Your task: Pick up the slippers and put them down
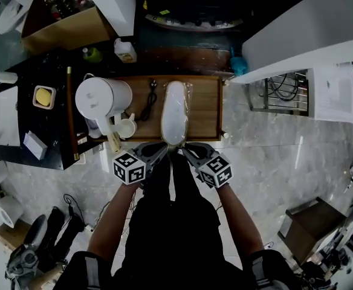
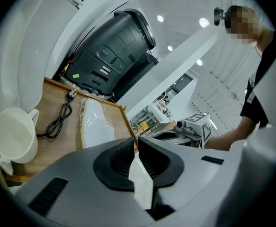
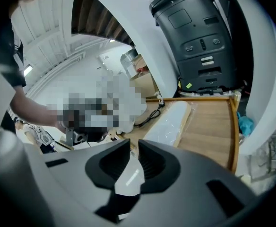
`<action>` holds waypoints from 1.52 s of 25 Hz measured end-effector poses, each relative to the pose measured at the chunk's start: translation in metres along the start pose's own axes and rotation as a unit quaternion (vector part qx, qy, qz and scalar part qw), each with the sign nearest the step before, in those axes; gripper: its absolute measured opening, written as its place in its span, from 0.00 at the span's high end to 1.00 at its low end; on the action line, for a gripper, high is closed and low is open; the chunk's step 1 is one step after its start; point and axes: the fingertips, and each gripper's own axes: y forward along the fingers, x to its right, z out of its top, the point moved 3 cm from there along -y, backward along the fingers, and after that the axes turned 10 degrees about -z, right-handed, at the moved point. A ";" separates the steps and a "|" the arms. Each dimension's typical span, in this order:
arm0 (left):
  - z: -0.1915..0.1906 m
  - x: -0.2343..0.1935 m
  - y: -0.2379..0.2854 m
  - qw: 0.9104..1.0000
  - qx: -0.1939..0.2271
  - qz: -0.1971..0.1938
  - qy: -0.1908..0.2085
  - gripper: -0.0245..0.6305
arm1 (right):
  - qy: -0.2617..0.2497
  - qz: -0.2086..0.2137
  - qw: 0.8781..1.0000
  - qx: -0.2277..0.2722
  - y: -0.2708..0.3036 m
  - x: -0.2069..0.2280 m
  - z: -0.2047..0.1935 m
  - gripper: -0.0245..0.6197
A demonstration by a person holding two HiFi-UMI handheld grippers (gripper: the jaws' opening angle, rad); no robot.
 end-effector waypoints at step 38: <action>-0.036 -0.118 0.037 0.990 -0.058 0.092 -0.086 0.59 | 0.101 -0.032 0.992 -0.067 0.092 0.068 -0.036 0.55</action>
